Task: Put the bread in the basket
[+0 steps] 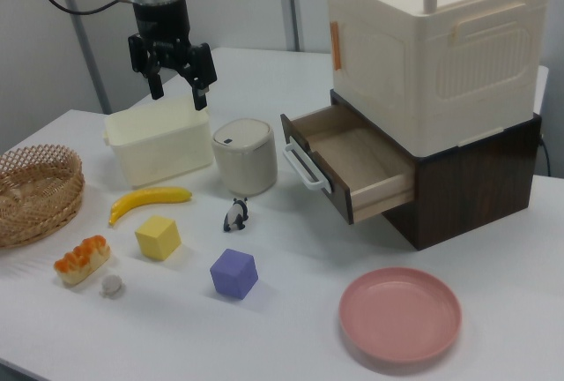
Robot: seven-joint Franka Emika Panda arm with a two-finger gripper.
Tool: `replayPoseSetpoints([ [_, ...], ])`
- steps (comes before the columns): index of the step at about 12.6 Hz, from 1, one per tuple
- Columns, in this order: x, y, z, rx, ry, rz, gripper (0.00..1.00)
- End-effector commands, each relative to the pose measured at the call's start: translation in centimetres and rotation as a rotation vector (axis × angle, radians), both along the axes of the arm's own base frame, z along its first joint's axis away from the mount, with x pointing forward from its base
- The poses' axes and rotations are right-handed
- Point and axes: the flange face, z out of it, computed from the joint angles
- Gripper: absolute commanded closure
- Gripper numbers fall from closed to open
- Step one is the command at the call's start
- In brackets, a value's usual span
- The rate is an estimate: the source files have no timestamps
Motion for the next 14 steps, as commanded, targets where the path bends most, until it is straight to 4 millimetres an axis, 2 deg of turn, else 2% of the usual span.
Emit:
replayPoseSetpoints([
  [1, 0.29, 0.34, -0.14, -0.007, -0.036, 0.015, 0.0],
  [14, 0.44, 0.36, -0.02, -0.013, -0.049, 0.018, 0.0],
])
